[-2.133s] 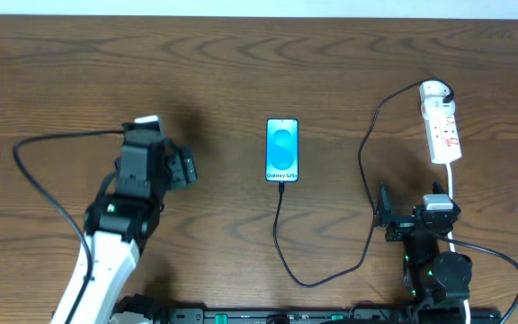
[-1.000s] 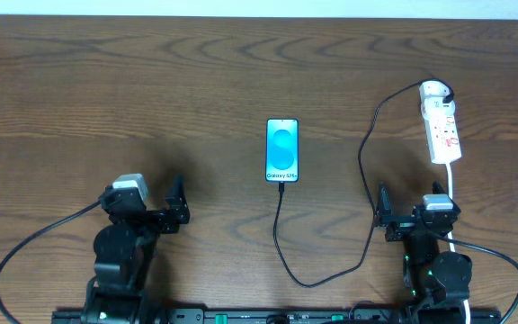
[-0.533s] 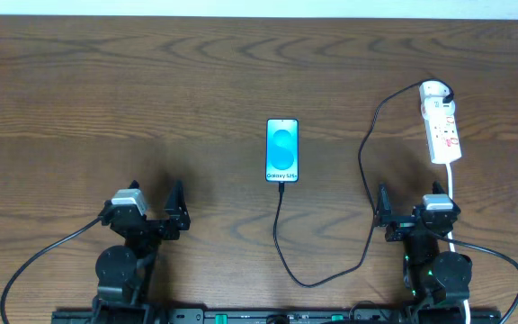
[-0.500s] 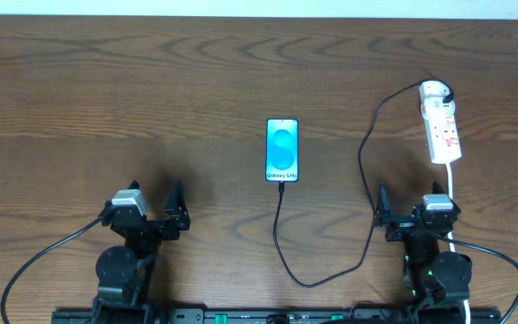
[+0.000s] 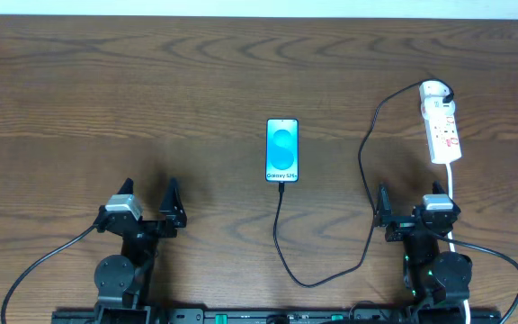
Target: Plug charger to phone and switch on socket
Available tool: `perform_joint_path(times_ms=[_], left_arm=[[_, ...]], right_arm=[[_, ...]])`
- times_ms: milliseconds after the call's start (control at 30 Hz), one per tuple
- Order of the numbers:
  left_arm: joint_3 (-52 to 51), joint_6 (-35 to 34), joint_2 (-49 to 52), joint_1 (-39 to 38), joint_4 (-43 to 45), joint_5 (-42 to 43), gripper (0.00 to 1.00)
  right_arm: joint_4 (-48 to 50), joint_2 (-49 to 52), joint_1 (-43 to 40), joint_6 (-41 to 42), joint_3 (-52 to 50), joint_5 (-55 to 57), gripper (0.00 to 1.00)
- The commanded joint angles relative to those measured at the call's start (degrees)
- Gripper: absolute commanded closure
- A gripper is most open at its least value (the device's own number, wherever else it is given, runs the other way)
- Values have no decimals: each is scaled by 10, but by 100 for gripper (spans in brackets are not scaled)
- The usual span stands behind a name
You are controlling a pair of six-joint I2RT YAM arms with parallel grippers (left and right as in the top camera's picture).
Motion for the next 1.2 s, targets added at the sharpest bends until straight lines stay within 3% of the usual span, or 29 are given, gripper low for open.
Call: perform_joint_path(times_ms=[0, 167, 400, 1167], left_arm=[[-3, 10, -5, 4, 14, 3, 10], [-3, 22, -5, 17, 14, 3, 11], [-3, 79, -5, 19, -73, 1, 11], [-3, 150, -5, 19, -76, -25, 11]], right_arm=[[-2, -5, -3, 2, -2, -1, 1], [-2, -5, -3, 2, -2, -1, 1], [-2, -5, -3, 2, -2, -1, 1], [-2, -4, -3, 2, -2, -1, 1]])
